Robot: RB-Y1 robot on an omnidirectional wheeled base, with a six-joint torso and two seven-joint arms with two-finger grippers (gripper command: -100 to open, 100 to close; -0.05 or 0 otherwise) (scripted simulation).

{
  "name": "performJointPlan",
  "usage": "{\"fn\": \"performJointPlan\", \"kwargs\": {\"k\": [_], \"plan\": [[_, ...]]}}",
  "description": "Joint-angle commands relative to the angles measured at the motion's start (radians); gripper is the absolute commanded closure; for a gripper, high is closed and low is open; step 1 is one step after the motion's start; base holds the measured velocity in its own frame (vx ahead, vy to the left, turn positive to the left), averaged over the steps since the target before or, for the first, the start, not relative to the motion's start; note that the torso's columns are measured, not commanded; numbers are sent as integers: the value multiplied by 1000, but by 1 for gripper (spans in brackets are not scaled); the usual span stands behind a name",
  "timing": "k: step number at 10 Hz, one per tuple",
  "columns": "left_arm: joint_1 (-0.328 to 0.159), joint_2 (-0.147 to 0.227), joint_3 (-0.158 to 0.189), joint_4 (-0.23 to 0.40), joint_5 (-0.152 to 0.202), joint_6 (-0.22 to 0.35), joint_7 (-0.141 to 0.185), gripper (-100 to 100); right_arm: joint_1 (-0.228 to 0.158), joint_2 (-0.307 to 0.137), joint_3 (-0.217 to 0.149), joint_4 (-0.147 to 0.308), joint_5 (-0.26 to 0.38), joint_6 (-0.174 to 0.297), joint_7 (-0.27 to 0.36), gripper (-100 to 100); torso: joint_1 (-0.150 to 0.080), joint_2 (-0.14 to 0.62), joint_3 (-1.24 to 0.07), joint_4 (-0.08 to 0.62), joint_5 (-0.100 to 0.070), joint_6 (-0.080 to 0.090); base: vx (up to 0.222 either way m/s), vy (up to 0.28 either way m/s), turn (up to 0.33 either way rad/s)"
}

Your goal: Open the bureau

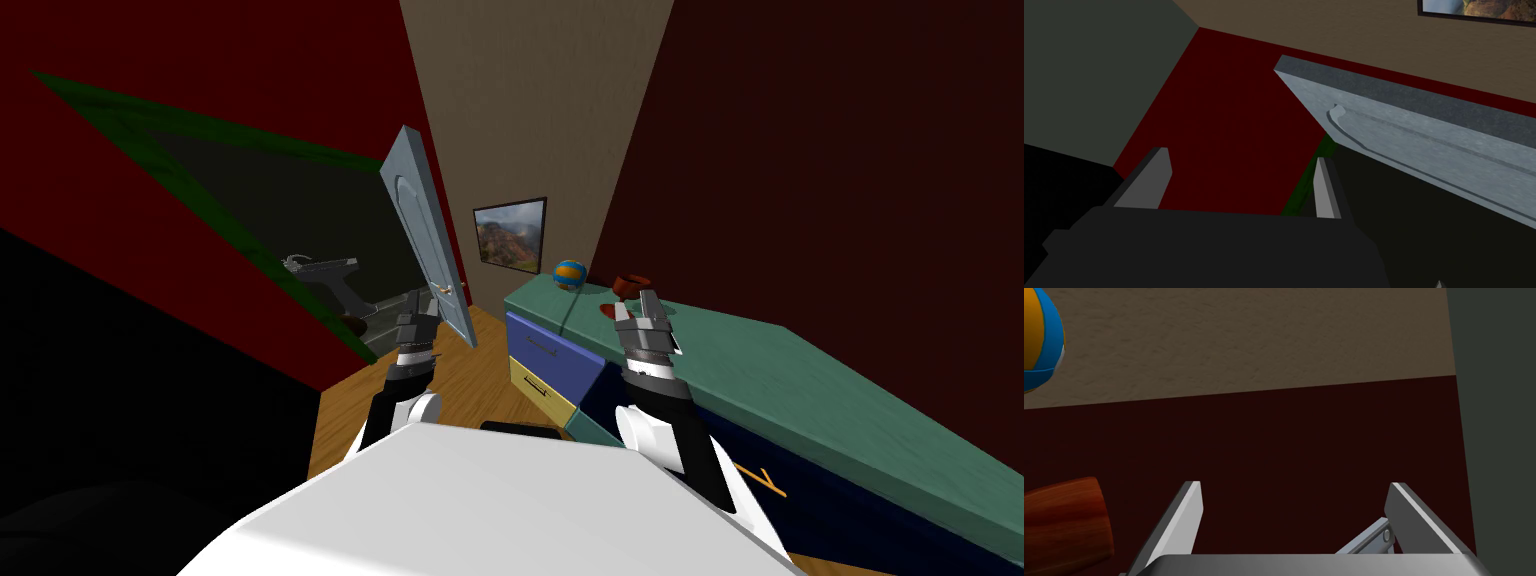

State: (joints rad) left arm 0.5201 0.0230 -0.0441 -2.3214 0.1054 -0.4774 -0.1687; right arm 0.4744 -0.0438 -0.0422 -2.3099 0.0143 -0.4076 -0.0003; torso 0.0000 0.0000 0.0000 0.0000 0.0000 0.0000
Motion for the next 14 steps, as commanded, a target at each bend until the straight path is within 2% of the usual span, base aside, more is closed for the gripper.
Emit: {"fn": "performJointPlan", "kwargs": {"k": [1, 9, 10, 11, 14], "plan": [[0, 0, 0, 0, 0, 0, 0, 0, 0, 0, 0, 0, 0, 0, 0, 0, 0, 40, -82, 41, 0, 0, 0, 0, 0], [0, 0, 0, 0, 0, 0, 0, 0, 0, 0, 0, 0, 0, 0, 0, 0, 0, 618, -1234, 617, 0, 0, 0, 0, 0], [0, 0, 0, 0, 0, 0, 0, 0, -3, -33, -5, 8, 11, -1, 29, -100, 0, 691, -1382, 691, 0, 0, 19, 21, -48], [0, 0, 0, 0, 0, 0, 0, 0, -4, -46, -8, 13, 18, -1, 49, -100, 1, 724, -1451, 724, 0, 0, 25, 43, -55], [0, 0, 0, 0, 0, 0, 0, 0, -12, -80, -21, 36, 48, -4, 131, -100, 2, 737, -1476, 737, 1, 0, 38, 71, -63]]}}
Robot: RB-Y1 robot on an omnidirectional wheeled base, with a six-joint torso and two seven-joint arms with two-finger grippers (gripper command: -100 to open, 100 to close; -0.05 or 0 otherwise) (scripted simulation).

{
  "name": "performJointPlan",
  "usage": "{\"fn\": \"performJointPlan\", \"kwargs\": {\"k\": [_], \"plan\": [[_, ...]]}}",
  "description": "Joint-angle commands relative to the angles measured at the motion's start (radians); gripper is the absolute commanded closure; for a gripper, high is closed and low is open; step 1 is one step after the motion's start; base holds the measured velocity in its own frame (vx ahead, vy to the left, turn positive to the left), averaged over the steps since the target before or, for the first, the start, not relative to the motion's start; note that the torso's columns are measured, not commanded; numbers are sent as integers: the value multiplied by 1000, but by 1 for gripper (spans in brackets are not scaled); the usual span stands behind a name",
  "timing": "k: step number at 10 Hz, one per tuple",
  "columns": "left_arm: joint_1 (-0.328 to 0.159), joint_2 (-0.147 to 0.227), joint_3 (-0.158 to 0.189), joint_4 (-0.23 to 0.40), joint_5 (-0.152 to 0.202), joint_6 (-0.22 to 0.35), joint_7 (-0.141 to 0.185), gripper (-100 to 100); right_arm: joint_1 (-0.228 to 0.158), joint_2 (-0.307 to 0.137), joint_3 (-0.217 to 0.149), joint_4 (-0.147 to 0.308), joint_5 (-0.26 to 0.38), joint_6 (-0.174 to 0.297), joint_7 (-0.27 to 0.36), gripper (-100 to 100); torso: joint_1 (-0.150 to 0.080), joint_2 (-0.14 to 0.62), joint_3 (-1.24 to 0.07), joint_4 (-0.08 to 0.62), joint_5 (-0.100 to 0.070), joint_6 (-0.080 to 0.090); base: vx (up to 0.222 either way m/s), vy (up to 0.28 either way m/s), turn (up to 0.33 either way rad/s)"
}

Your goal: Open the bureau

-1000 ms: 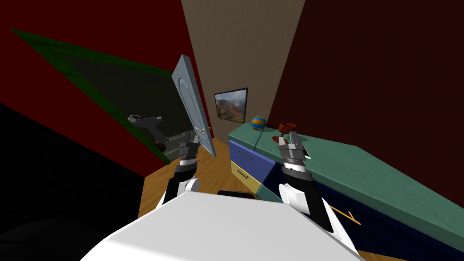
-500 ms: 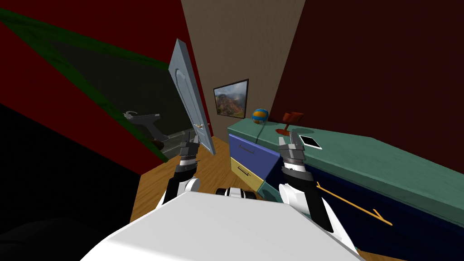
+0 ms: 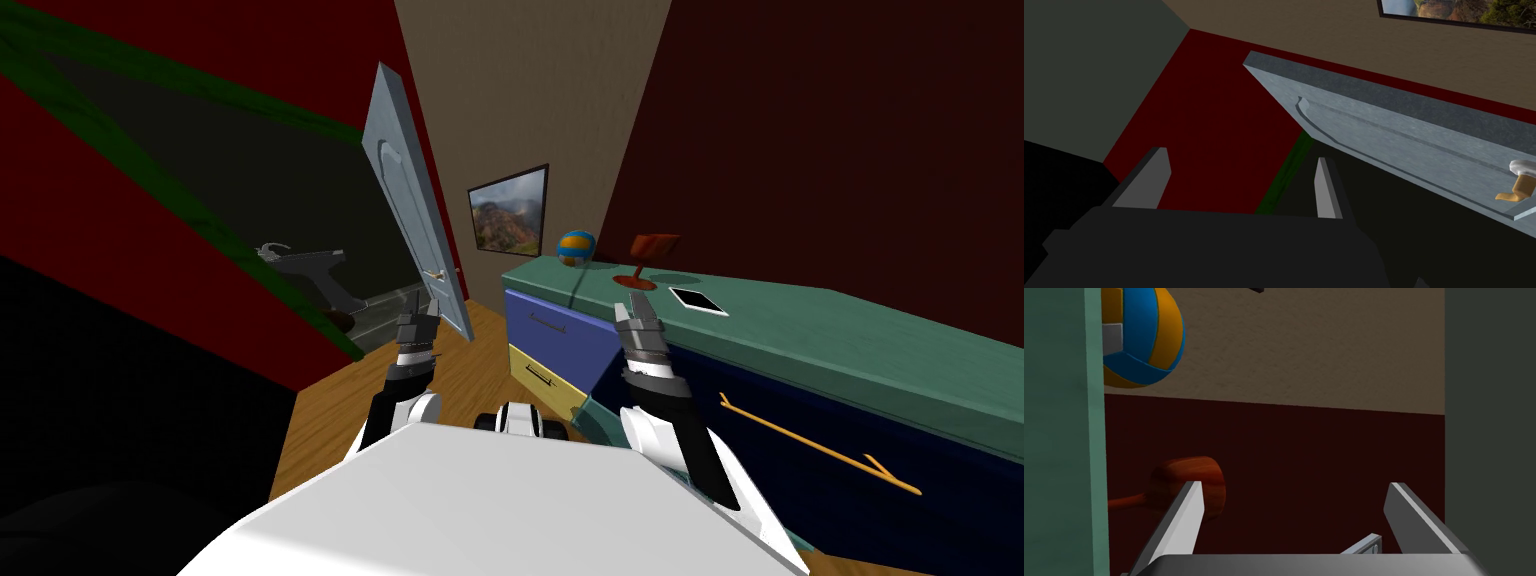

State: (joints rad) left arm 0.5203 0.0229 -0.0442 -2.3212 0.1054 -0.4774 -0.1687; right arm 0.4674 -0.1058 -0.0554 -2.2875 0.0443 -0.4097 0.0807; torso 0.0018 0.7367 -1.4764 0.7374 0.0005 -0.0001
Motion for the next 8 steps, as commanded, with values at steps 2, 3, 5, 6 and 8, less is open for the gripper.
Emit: {"fn": "performJointPlan", "kwargs": {"k": [2, 3, 5, 6, 8], "plan": [[0, 0, 0, 0, 0, 0, 0, 0, -8, -27, -14, 24, 31, -3, 89, -100, -2, 1, 0, 1, -1, 0, 39, 64, -52], [0, 0, 0, 0, 0, 0, 0, 0, -11, -36, -20, 34, 45, -4, 127, -100, -4, 2, 1, 1, -1, 0, 26, 46, -45], [0, 0, 0, 0, 0, 0, 0, 0, -15, -44, -27, 45, 60, -5, 171, -100, -1, 1, 1, 1, 0, 0, 33, 75, -78], [0, 0, 0, 0, 0, 0, 0, 0, -18, -52, -34, 57, 76, -7, 205, -100, -1, 1, 0, 1, 0, 0, 36, 58, -43], [0, 0, 0, 0, 0, 0, 0, 0, -22, -59, -41, 69, 94, -8, 254, -100, -3, 1, 0, 1, -1, 0, 30, 50, -51]]}}
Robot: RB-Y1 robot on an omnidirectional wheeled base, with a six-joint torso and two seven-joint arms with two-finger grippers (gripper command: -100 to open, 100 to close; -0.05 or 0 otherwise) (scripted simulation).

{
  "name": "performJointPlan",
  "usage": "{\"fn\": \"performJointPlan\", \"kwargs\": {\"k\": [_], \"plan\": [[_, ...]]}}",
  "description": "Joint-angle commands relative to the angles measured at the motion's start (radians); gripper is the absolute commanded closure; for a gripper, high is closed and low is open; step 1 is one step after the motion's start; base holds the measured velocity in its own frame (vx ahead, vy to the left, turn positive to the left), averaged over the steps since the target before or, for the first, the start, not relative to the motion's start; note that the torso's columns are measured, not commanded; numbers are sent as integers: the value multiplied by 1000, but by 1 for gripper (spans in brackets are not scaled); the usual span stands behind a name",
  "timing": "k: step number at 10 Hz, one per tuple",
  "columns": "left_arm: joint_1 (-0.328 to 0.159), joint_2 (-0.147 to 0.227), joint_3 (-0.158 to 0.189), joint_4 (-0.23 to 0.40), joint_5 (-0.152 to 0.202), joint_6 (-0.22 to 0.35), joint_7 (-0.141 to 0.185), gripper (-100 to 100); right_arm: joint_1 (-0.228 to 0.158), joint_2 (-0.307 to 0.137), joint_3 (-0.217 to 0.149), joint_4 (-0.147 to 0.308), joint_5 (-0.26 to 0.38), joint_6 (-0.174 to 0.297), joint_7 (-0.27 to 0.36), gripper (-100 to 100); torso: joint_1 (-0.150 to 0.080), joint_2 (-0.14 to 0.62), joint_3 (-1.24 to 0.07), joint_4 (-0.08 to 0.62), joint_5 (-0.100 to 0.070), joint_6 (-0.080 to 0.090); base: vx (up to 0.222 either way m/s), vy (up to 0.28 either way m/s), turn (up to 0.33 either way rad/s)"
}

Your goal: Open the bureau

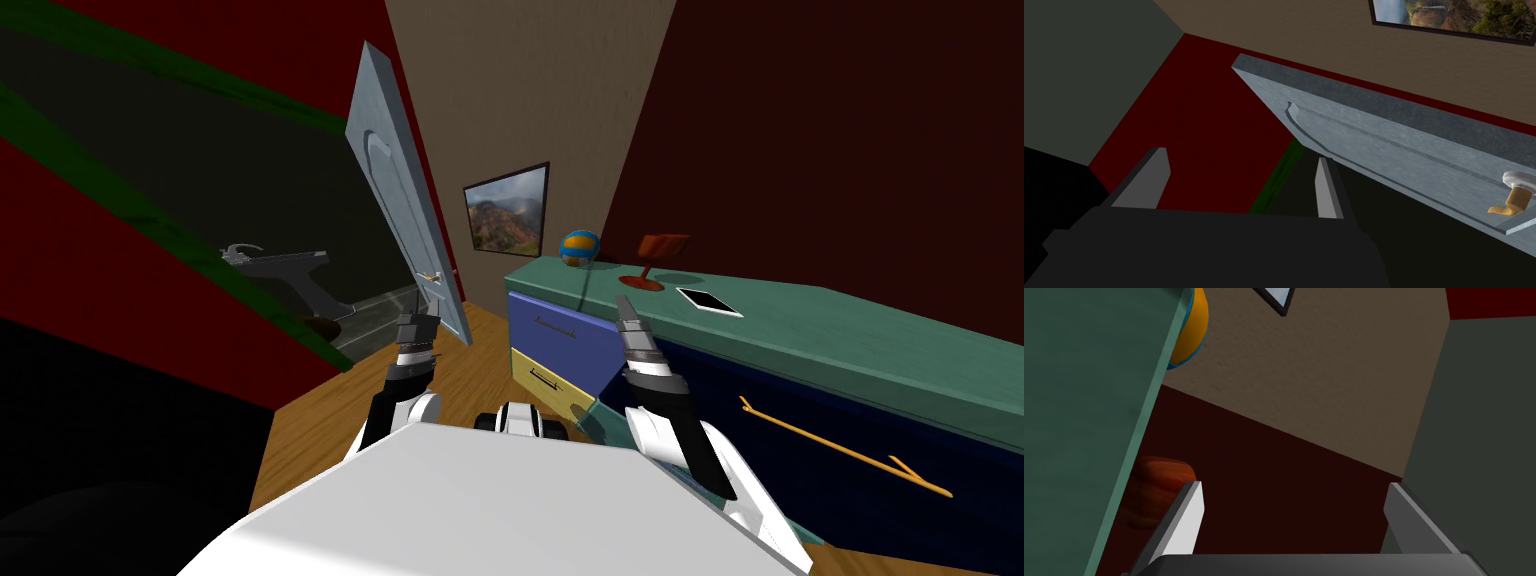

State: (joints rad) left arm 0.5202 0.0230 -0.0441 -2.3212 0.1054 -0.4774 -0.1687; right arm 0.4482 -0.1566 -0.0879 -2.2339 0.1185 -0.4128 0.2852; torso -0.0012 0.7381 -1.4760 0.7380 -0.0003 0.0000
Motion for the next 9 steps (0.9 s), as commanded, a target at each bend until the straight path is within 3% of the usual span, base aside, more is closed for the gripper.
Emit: {"fn": "performJointPlan", "kwargs": {"k": [1, 9], "plan": [[0, 0, 0, 0, 0, 0, 0, 0, -3, -8, -9, 16, 20, -5, 61, -100, 1, 0, 0, 0, 0, 0, 29, 52, -46], [0, 0, 0, 0, 0, 0, 0, 0, -22, -36, -44, 74, 99, -12, 282, -100, 2, -2, -1, 0, 1, 0, 32, 71, -64]]}}
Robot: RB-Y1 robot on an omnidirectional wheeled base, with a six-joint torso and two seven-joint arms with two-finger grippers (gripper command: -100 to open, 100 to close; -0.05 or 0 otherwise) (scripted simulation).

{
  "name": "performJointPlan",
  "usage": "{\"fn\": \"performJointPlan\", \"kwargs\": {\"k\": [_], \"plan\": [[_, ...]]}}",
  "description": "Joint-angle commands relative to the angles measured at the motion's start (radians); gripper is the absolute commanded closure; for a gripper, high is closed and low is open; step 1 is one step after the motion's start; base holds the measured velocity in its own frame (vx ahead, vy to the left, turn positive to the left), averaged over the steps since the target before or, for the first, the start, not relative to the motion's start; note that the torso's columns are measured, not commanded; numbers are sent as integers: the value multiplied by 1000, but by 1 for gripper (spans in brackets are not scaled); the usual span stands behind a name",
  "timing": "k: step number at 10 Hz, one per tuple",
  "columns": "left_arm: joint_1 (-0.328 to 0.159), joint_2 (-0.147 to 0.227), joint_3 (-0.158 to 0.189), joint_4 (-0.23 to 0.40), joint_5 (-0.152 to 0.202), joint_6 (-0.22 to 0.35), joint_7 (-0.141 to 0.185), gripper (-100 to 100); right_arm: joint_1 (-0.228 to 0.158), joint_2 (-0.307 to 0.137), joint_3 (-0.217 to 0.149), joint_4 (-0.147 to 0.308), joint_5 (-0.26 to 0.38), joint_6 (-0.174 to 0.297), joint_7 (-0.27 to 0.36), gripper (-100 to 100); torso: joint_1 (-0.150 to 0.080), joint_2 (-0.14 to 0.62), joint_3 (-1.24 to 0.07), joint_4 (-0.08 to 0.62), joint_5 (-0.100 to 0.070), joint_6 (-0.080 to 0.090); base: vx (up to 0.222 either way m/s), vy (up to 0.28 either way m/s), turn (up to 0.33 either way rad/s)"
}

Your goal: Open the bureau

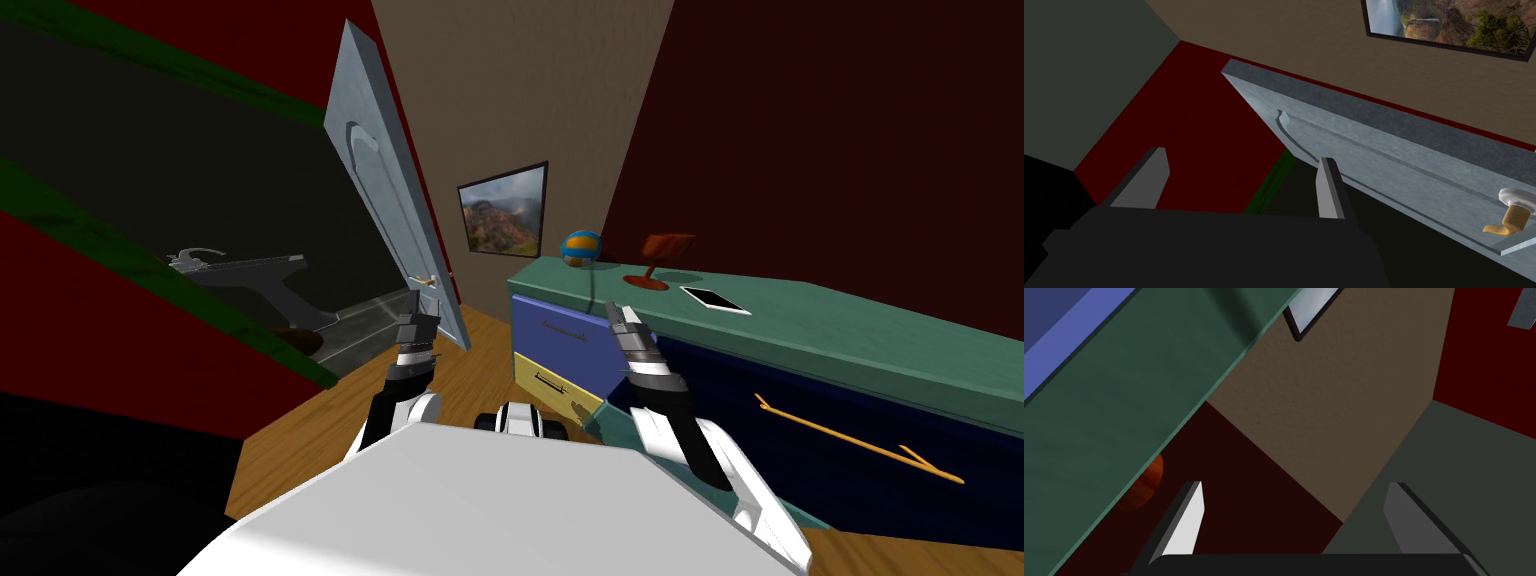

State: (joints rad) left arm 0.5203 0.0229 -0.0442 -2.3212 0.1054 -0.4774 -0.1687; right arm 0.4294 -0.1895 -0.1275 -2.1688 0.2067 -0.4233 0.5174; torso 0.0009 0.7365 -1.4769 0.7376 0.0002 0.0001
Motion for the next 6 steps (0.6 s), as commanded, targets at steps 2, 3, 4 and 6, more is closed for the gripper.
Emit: {"fn": "performJointPlan", "kwargs": {"k": [2, 3, 4, 6], "plan": [[0, 0, 0, 0, 0, 0, 0, 0, -8, -9, -14, 25, 32, -3, 106, -100, -1, 3, 2, 1, 0, 0, 19, 78, -66], [0, 0, 0, 0, 0, 0, 0, 0, -14, -15, -24, 42, 55, -4, 135, -100, -1, 3, 2, 1, 0, 0, 28, 80, -100], [0, 0, 0, 0, 0, 0, 0, 0, -14, -15, -24, 42, 55, -4, 164, -100, -1, 2, 1, 1, 0, 0, 27, 74, -45], [0, 0, 0, 0, 0, 0, 0, 0, -19, -20, -33, 60, 77, -6, 213, -100, -3, 2, 1, 0, -1, 0, 18, 43, -32]]}}
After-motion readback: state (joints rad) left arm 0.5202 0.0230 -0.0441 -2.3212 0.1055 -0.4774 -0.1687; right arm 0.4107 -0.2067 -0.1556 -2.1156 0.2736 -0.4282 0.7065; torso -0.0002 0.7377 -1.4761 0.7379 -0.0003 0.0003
